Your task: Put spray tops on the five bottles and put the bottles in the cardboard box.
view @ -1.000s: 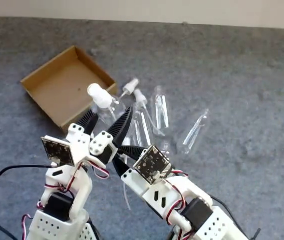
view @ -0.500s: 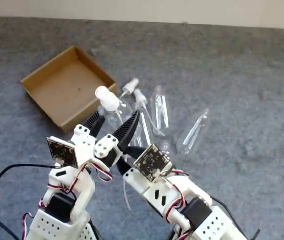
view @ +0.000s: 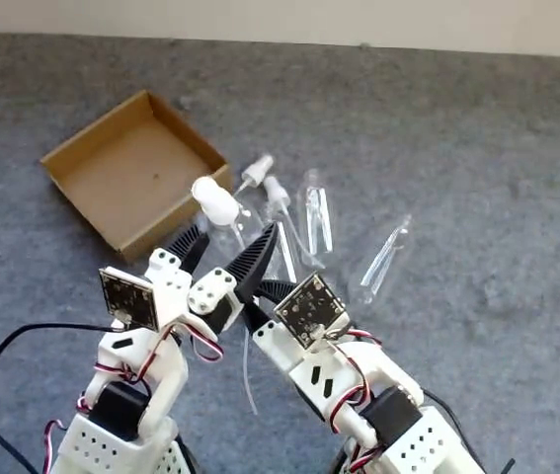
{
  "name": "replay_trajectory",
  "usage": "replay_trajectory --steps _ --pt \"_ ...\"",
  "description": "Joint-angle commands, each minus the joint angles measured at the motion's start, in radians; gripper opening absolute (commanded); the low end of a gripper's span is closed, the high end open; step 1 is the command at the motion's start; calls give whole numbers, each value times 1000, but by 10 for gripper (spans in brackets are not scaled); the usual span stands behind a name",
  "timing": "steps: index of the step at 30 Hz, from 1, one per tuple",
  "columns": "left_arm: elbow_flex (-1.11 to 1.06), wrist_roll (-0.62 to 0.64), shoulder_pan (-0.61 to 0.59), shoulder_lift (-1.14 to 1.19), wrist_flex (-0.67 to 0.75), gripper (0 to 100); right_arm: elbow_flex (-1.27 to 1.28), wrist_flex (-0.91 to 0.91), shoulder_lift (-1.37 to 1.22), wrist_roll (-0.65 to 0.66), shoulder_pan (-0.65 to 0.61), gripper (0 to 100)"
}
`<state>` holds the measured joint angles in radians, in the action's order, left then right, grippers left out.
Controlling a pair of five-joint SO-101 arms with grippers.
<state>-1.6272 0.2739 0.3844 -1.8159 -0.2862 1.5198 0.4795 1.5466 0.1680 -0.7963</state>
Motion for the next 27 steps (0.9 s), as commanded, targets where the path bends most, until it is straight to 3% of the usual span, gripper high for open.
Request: replay_trajectory --steps 1,8,17,22,27 --pt "39 5 31 -5 -9 119 -7 -33 12 6 35 5" --pt "39 5 38 -5 -9 119 -7 -33 12 5 140 5" --pt "39 3 25 -5 -6 119 73 -31 12 6 102 5" --pt "50 3 -73 -5 -5 119 119 -31 12 8 8 5" --pt "113 3 -185 1 -5 119 119 -31 12 8 -1 5"
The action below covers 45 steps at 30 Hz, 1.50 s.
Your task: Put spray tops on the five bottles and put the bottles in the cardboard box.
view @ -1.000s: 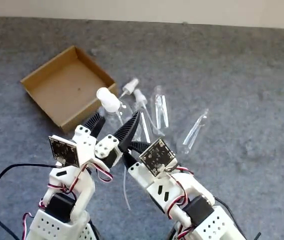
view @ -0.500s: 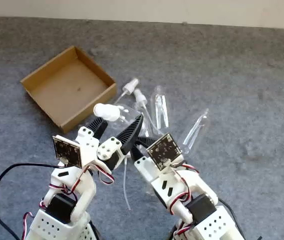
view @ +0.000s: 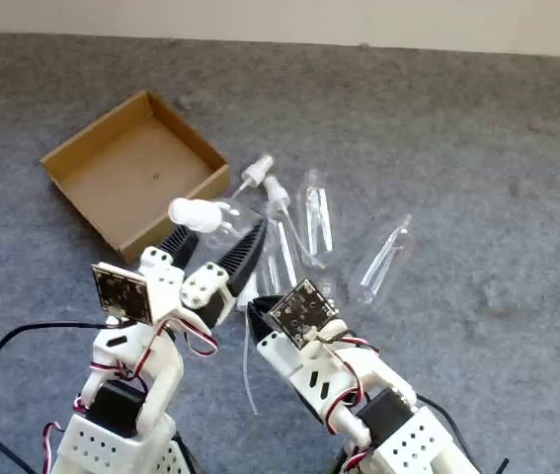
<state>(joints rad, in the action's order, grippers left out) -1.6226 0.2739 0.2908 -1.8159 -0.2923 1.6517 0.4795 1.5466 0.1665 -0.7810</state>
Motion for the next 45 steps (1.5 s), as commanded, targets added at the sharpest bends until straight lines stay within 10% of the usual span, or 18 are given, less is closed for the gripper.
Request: replay_trajectory --steps 1,17,38,45 --pt "124 3 -120 1 2 119 -13 -31 12 9 -16 5" --pt "318 -287 -329 61 -6 119 10 -33 12 5 -16 5" --pt "903 -296 -460 1122 -8 119 30 -33 12 3 88 5" --pt "940 -296 -461 1395 247 119 79 -134 12 6 125 5"
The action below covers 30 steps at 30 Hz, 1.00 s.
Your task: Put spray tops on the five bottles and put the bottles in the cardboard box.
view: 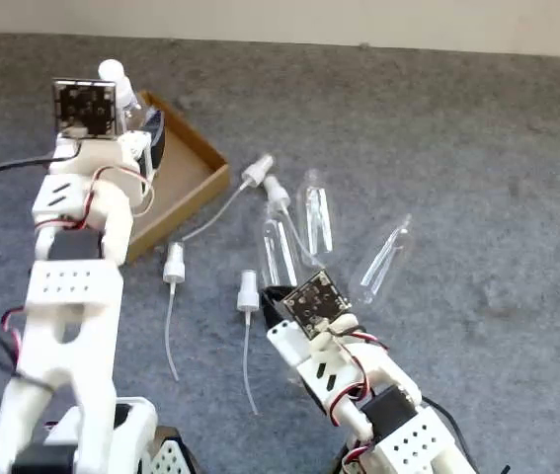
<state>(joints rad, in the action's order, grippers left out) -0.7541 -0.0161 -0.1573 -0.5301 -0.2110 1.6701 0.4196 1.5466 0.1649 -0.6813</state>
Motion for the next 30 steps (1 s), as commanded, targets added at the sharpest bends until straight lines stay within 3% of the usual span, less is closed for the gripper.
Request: replay_trajectory --steps 1,8,15,20,30 --pt "73 -6 -13 145 212 119 82 -107 12 9 25 5" --pt "199 -5 -15 429 387 119 156 -173 10 9 25 5" --pt "432 8 -36 708 387 119 156 -173 8 9 25 5" --pt "547 184 -99 837 384 119 156 -173 8 11 25 5" --pt "670 189 -97 992 387 119 156 -173 8 11 25 5"
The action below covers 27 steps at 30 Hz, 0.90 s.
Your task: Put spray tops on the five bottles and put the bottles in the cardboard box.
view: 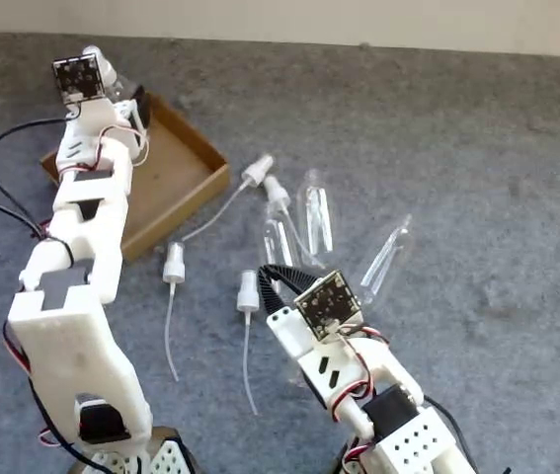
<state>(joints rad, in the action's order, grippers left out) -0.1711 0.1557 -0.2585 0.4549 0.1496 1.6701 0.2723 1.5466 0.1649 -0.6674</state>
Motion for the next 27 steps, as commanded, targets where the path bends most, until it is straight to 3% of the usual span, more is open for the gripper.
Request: replay_trajectory --steps 1,12,18,27 --pt "93 15 5 16 28 119 156 -25 8 11 12 5" --pt "219 15 33 111 21 119 156 -25 8 11 12 5" --pt "208 -72 56 124 21 119 156 -25 8 11 12 5" --pt "213 -74 59 125 -40 119 156 -25 8 11 12 5"
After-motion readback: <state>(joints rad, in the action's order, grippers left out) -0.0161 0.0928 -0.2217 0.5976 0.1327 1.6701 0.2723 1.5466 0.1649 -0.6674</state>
